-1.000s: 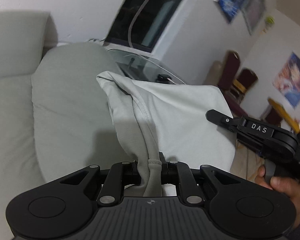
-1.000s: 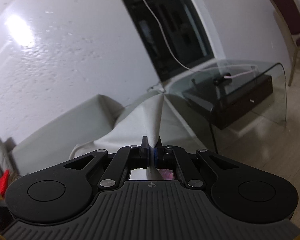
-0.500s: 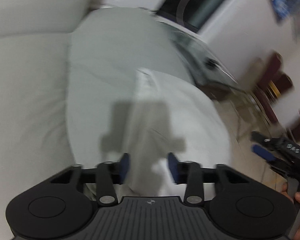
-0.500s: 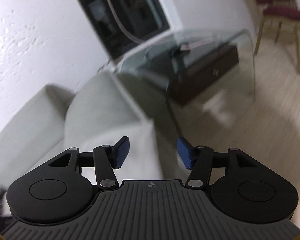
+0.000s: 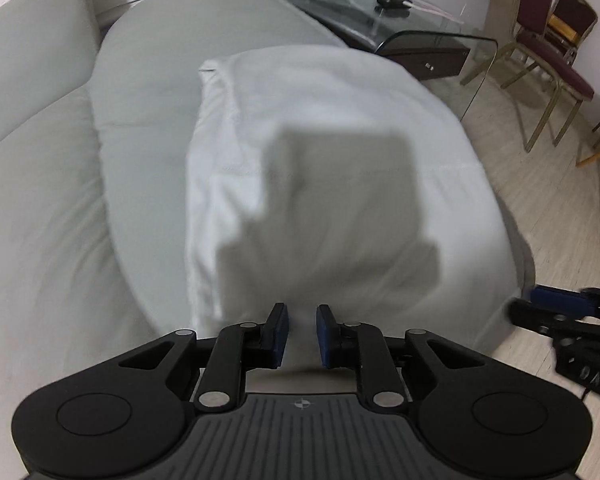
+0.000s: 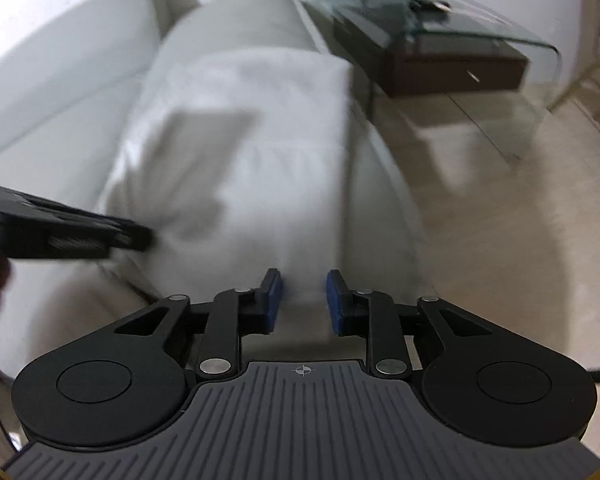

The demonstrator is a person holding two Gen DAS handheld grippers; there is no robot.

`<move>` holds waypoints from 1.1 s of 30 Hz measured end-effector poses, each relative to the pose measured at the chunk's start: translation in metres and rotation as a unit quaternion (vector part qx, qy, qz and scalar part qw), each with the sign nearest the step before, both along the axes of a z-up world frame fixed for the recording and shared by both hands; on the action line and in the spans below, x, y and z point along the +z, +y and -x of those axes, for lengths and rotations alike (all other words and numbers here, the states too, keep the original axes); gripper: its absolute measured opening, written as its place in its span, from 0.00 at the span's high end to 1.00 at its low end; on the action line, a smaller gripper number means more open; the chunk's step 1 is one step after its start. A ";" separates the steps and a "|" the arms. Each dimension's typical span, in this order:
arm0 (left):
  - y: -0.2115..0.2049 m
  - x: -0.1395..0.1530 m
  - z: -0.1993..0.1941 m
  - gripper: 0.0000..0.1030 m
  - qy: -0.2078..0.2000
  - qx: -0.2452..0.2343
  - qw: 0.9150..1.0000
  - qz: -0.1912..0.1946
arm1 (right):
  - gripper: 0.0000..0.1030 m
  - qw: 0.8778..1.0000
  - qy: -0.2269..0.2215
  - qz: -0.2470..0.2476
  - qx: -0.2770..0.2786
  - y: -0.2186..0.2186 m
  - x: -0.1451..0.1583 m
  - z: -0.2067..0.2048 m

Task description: Fold clothes

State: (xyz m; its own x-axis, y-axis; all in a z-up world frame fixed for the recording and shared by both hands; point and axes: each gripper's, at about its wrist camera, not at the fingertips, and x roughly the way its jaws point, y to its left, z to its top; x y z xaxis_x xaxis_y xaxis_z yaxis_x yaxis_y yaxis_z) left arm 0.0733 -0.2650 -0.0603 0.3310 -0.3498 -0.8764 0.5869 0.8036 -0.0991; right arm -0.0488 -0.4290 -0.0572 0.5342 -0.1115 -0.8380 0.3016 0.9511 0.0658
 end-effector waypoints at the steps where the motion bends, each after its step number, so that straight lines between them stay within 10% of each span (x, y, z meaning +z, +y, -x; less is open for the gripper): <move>1: 0.005 0.005 0.003 0.81 0.002 0.004 1.000 0.003 | 0.72 1.000 0.016 -0.004 -0.011 -0.004 0.000 0.004; 11: 0.036 0.095 0.044 0.13 -0.067 0.018 0.996 0.062 | 0.40 0.994 -0.073 -0.072 -0.031 0.019 0.103 0.052; 23: 0.076 0.149 0.086 0.01 -0.081 0.050 0.987 0.130 | 0.21 0.999 -0.036 -0.021 0.012 0.076 0.191 0.064; 33: 0.071 0.138 0.092 0.02 -0.055 0.057 0.990 0.113 | 0.21 1.000 0.000 -0.002 0.009 0.084 0.184 0.066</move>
